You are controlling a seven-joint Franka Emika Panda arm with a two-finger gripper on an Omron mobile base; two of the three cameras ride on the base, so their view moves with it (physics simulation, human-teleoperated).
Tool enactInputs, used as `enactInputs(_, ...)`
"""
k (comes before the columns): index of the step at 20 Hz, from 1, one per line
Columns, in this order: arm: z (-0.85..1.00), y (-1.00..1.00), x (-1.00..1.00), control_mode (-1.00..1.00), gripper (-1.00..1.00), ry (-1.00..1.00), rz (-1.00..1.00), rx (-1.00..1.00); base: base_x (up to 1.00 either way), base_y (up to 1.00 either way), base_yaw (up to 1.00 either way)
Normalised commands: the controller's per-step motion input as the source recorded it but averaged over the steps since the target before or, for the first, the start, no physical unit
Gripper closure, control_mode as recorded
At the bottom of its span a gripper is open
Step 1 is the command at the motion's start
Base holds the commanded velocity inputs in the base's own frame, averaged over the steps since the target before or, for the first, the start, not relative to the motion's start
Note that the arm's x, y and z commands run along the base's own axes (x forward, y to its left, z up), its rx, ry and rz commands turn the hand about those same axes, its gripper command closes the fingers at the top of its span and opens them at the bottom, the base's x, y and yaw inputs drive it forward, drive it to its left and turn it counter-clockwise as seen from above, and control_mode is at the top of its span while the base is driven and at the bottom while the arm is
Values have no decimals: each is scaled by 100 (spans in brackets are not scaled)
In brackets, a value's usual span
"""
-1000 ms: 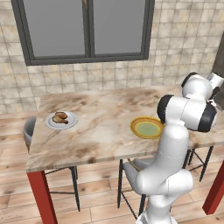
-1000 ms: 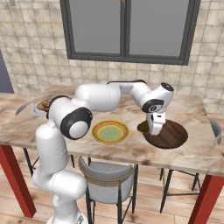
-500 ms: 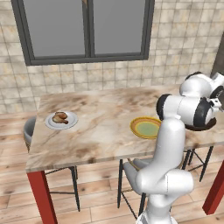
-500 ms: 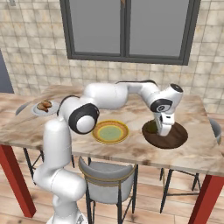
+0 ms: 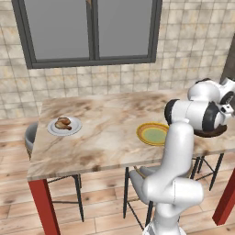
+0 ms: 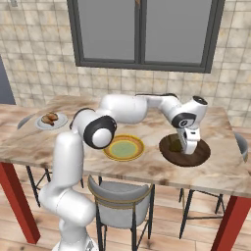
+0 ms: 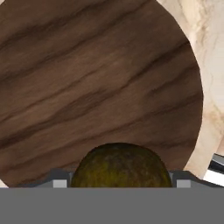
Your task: Pick the chicken drumstick and avocado from their plates and place them in the bowl. Then put the bowl in the fridge.
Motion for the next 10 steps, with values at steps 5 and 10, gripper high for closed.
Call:
enactInputs(5,-24,0,19,-100,100,0,0,-9,0,0,0)
enactInputs(10,-25,1,14,-100,100,0,0,-1,0,0,0)
